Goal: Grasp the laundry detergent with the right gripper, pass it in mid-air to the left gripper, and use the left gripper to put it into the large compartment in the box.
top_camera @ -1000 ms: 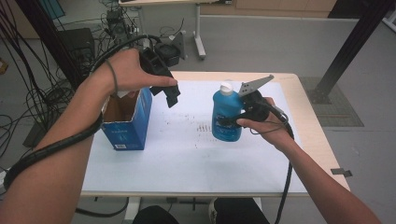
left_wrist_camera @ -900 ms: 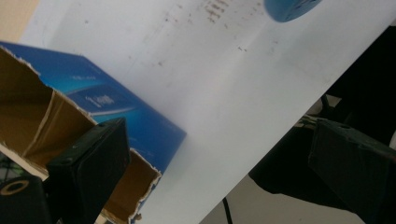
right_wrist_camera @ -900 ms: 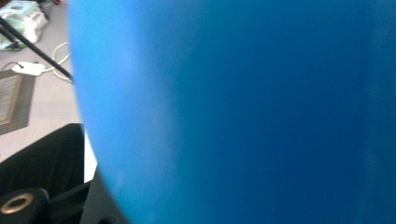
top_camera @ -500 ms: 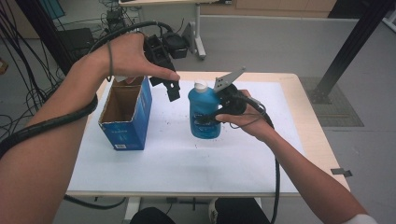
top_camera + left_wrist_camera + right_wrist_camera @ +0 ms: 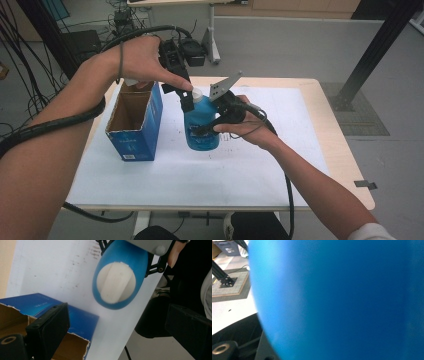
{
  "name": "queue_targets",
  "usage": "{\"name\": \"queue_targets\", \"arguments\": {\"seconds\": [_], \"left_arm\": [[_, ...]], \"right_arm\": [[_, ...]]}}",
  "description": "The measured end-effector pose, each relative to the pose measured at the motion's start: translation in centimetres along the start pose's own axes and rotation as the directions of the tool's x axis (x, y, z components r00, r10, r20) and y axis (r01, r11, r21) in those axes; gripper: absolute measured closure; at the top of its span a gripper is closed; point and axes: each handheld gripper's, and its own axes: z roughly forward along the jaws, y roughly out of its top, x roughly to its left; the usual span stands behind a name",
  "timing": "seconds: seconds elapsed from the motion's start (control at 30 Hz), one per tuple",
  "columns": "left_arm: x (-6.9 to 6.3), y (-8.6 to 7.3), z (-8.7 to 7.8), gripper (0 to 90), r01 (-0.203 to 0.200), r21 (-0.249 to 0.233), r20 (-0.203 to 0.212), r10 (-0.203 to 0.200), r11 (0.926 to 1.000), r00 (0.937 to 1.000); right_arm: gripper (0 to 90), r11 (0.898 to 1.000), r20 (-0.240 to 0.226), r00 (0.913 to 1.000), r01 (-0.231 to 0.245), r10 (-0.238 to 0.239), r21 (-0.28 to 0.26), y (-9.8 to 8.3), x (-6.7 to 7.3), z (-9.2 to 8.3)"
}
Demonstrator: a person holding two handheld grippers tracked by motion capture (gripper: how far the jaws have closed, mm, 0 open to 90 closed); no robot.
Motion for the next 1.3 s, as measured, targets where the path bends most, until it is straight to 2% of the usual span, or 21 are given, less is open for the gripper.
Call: {"name": "queue_targets", "arguments": {"seconds": [0.23, 0.4, 0.7, 0.8, 0.97, 1.3], "left_arm": [[-0.1, -0.4, 0.6, 6.3, -0.020, 0.020, 0.024, 0.020, 0.9996, 0.9995], [-0.3, 0.0, 1.4, 6.3, -0.045, 0.039, 0.046, 0.043, 0.9982, 0.9980], [-0.4, 0.5, 2.6, 6.5, -0.082, 0.052, 0.081, 0.078, 0.9953, 0.9937], [-0.4, 0.6, 2.7, 6.5, -0.084, 0.053, 0.085, 0.080, 0.9950, 0.9932], [-0.4, 0.6, 3.1, 6.7, -0.093, 0.055, 0.093, 0.087, 0.9942, 0.9918], [-0.4, 0.3, 3.5, 6.9, -0.099, 0.051, 0.105, 0.094, 0.9937, 0.9900]], "right_arm": [[44.0, 1.000, -0.025, 0.9995, 0.020, -0.020, -0.010, 0.5, 0.4, 0.9], [44.0, 0.999, -0.041, 0.9981, 0.045, -0.046, -0.021, 1.0, 0.8, 1.3], [43.9, 0.997, -0.059, 0.9956, 0.070, -0.072, -0.046, 1.5, 1.3, 1.1], [43.9, 0.996, -0.064, 0.9951, 0.073, -0.075, -0.042, 1.6, 1.5, 1.0], [44.0, 0.993, -0.055, 0.9938, 0.093, -0.097, -0.069, 1.8, 1.4, 1.0], [43.9, 0.992, -0.052, 0.9937, 0.095, -0.099, -0.079, 1.9, 1.4, 1.1]]}}
